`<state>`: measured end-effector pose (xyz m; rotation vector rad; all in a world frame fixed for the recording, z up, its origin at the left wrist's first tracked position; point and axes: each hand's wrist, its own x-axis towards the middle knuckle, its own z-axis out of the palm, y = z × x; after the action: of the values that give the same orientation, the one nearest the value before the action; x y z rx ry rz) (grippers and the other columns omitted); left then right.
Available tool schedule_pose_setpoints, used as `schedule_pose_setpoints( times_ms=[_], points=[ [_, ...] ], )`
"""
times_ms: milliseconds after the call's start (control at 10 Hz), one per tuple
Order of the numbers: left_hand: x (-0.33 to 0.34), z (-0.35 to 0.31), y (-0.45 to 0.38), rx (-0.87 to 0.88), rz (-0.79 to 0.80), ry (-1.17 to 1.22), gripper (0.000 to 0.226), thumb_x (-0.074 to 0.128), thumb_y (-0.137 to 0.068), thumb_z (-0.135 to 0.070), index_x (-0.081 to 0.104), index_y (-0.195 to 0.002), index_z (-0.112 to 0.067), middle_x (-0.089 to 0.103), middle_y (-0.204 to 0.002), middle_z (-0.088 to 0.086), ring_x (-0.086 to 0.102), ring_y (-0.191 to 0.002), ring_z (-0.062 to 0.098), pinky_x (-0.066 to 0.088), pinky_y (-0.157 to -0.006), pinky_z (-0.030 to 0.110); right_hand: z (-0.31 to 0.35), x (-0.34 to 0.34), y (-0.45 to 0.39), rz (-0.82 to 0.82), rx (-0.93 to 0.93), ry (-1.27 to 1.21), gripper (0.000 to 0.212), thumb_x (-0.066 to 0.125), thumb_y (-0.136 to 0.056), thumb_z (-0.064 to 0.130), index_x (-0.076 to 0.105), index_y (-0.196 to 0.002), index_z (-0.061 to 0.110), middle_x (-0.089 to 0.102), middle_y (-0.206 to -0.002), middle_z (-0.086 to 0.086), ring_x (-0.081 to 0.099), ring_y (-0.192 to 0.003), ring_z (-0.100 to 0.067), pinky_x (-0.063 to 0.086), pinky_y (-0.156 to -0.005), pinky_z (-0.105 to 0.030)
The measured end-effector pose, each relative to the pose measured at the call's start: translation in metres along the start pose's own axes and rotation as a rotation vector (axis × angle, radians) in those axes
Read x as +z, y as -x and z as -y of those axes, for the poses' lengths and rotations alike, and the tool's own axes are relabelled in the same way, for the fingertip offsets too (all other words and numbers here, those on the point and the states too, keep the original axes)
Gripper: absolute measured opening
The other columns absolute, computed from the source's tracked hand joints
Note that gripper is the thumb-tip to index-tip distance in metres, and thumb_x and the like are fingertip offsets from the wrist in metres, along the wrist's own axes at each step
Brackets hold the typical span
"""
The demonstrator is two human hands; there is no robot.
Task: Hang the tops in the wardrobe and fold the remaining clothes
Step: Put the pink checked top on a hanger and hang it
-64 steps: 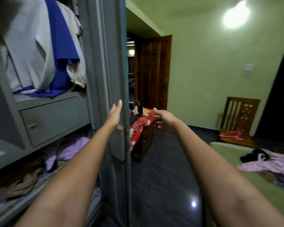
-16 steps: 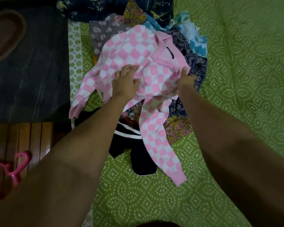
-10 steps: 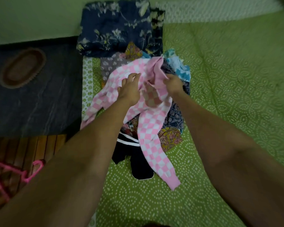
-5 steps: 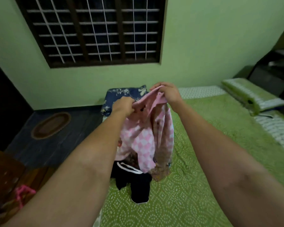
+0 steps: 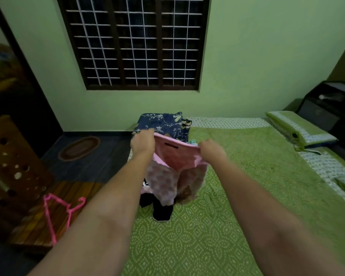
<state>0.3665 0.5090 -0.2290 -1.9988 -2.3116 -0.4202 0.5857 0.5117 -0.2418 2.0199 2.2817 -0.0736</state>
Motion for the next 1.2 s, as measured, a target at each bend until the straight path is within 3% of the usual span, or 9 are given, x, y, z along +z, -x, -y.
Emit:
schedule_pose_setpoints(
  times_ms=[300,500,600,700,800,900,1000,1100,1200],
  points=[
    [-0.024,0.044,0.094,0.230,0.164,-0.033,0.022,0.039,-0.092,-0.003,0.045,-0.112,-0.009,0.060,-0.105,0.021,0.059,-0.088,0.033,0.042,-0.069,0.037,0.033,-0.002,0.102,-0.008,0.269,0.003,0.033,0.043,-0.095,0.019,0.061,-0.121,0.011,0.062,-0.122,-0.006,0.061,-0.108,-0.023,0.043,-0.072,-0.028],
    [-0.034,0.084,0.154,0.269,0.705,0.100,0.011,0.055,-0.093,-0.004,0.052,-0.085,-0.010,0.067,-0.083,0.012,0.069,-0.068,0.028,0.058,-0.066,0.039,0.068,0.002,0.174,0.366,0.379,0.010,0.041,0.049,-0.094,0.022,0.050,-0.135,0.014,0.048,-0.138,-0.004,0.052,-0.120,-0.022,0.046,-0.085,-0.034],
    [-0.046,0.090,0.169,0.289,0.741,0.118,0.014,0.057,-0.093,-0.006,0.049,-0.082,-0.008,0.068,-0.089,0.023,0.069,-0.065,0.030,0.059,-0.063,0.041,0.076,0.001,0.190,0.390,0.372,0.006,0.040,0.050,-0.093,0.021,0.051,-0.133,0.014,0.050,-0.134,-0.005,0.052,-0.119,-0.022,0.047,-0.090,-0.035],
    [-0.081,0.085,0.160,0.318,0.713,0.139,0.015,0.055,-0.094,-0.006,0.046,-0.083,-0.005,0.063,-0.082,0.023,0.065,-0.055,0.024,0.053,-0.045,0.029,0.074,-0.025,0.189,0.350,0.356,-0.080,0.018,0.049,-0.090,0.020,0.062,-0.099,0.012,0.055,-0.091,-0.006,0.056,-0.094,-0.023,0.047,-0.075,-0.030],
    [-0.109,0.073,0.136,0.327,0.613,0.120,0.013,0.055,-0.095,-0.011,0.048,-0.085,-0.007,0.062,-0.081,0.017,0.064,-0.051,0.021,0.047,-0.040,0.023,0.067,-0.053,0.172,0.292,0.382,-0.146,0.019,0.050,-0.089,0.019,0.056,-0.075,0.008,0.050,-0.077,-0.007,0.055,-0.089,-0.023,0.047,-0.077,-0.030],
    [-0.124,0.057,0.095,0.279,0.462,0.158,0.011,0.054,-0.096,-0.016,0.053,-0.089,-0.008,0.062,-0.085,0.016,0.065,-0.048,0.022,0.045,-0.038,0.024,0.058,-0.073,0.127,0.220,0.415,-0.245,0.024,0.048,-0.088,0.018,0.050,-0.067,0.009,0.048,-0.068,-0.010,0.052,-0.082,-0.024,0.044,-0.075,-0.032],
    [-0.107,0.053,0.066,0.182,0.391,0.282,0.013,0.051,-0.097,-0.015,0.055,-0.088,-0.007,0.064,-0.089,0.020,0.065,-0.051,0.023,0.045,-0.036,0.020,0.057,-0.061,0.082,0.318,0.404,-0.331,0.027,0.045,-0.091,0.015,0.049,-0.067,0.003,0.050,-0.056,-0.012,0.048,-0.066,-0.024,0.043,-0.070,-0.034],
    [-0.035,0.050,0.019,-0.036,0.369,0.431,0.011,0.047,-0.095,-0.004,0.055,-0.096,0.004,0.065,-0.093,0.023,0.065,-0.052,0.017,0.046,-0.041,0.018,0.058,-0.025,0.015,0.345,0.443,-0.541,0.041,0.035,-0.101,0.015,0.047,-0.066,-0.004,0.058,-0.051,-0.012,0.053,-0.048,-0.027,0.051,-0.066,-0.030],
    [0.010,0.044,-0.013,-0.168,0.270,0.556,0.015,0.047,-0.094,-0.004,0.051,-0.108,0.001,0.061,-0.103,0.018,0.063,-0.082,0.025,0.050,-0.064,0.024,0.058,-0.010,-0.020,0.317,0.416,-0.682,0.037,0.031,-0.101,0.011,0.042,-0.066,0.006,0.066,-0.066,-0.016,0.063,-0.055,-0.026,0.046,-0.057,-0.028]
  ],
)
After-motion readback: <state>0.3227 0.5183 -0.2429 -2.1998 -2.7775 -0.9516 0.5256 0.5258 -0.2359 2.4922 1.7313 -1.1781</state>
